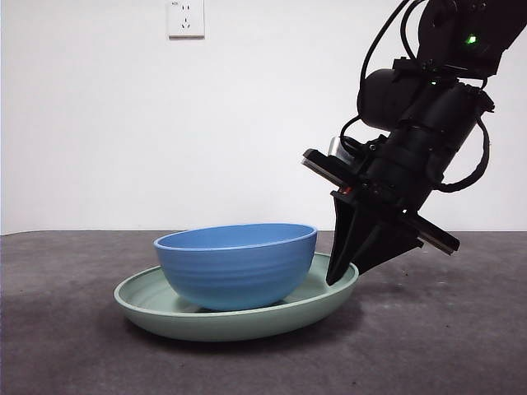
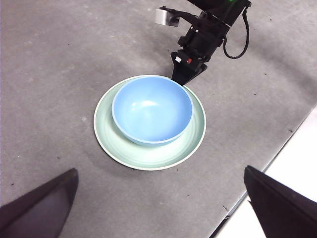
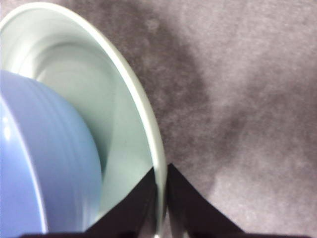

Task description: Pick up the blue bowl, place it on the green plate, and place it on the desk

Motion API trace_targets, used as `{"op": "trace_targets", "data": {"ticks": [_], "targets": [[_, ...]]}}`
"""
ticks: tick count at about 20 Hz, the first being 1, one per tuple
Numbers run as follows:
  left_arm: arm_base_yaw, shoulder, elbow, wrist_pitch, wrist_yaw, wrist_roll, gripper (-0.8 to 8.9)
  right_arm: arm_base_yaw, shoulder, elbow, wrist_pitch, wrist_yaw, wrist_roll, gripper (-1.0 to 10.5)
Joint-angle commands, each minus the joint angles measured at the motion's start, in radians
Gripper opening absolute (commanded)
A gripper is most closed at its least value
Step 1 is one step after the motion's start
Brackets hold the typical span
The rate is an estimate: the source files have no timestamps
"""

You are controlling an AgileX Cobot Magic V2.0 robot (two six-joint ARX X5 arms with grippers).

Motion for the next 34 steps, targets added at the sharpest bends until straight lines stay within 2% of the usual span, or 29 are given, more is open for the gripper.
{"op": "trace_targets", "data": {"ticks": [1,3,5,9,13,17,20,27,34], "targets": [[-0.005,0.003,0.017,0.01,0.003,-0.003,5.3,0.006,0.017,0.022,0.011,-0.005,0.01,1.4],[-0.005,0.003,0.017,0.005,0.003,-0.003,5.3,0.003,0.015,0.026,0.011,0.002,0.008,3.1],[-0.005,0.003,0.017,-0.006,0.003,-0.003,5.3,-0.006,0.004,0.043,-0.014,0.027,-0.008,3.3],[-0.005,0.003,0.017,-0.025,0.003,-0.017,5.3,-0.03,-0.09,0.127,-0.186,0.156,-0.095,3.5],[-0.005,0.003,0.017,-0.024,0.003,-0.052,5.3,-0.033,-0.277,0.177,-0.298,0.202,-0.18,5.1],[-0.005,0.003,0.017,-0.02,0.003,-0.052,5.3,-0.014,-0.52,0.177,-0.431,0.206,-0.227,5.4],[-0.005,0.003,0.017,-0.016,0.003,-0.052,5.3,0.017,-0.689,0.177,-0.545,0.21,-0.249,6.4],[-0.005,0.003,0.017,-0.017,0.003,-0.06,5.3,0.059,-0.934,0.176,-0.811,0.209,-0.305,6.4],[-0.005,0.003,0.017,-0.017,0.003,-0.079,5.3,0.059,-1.037,0.176,-0.829,0.209,-0.305,6.4]]}}
